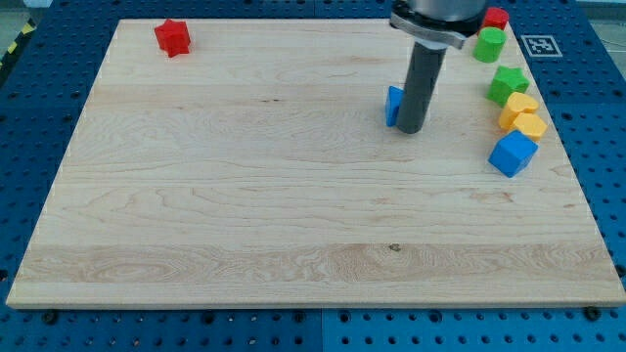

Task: Slightly push the blue triangle to the left

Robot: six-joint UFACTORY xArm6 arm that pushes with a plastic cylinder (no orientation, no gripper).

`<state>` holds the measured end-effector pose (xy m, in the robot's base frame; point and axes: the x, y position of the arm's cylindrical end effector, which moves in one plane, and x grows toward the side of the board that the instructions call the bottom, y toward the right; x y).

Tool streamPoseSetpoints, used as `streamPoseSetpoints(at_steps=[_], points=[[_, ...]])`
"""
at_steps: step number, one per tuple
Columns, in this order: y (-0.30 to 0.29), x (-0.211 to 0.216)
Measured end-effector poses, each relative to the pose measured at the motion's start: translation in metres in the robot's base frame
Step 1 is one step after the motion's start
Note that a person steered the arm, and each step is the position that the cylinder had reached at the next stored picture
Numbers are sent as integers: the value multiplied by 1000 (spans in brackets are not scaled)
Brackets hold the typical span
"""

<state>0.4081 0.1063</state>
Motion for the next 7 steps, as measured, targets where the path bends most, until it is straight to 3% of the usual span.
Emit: streamPoseSetpoints(at_steps=[5,7], points=[[-43,-44],[1,-23]])
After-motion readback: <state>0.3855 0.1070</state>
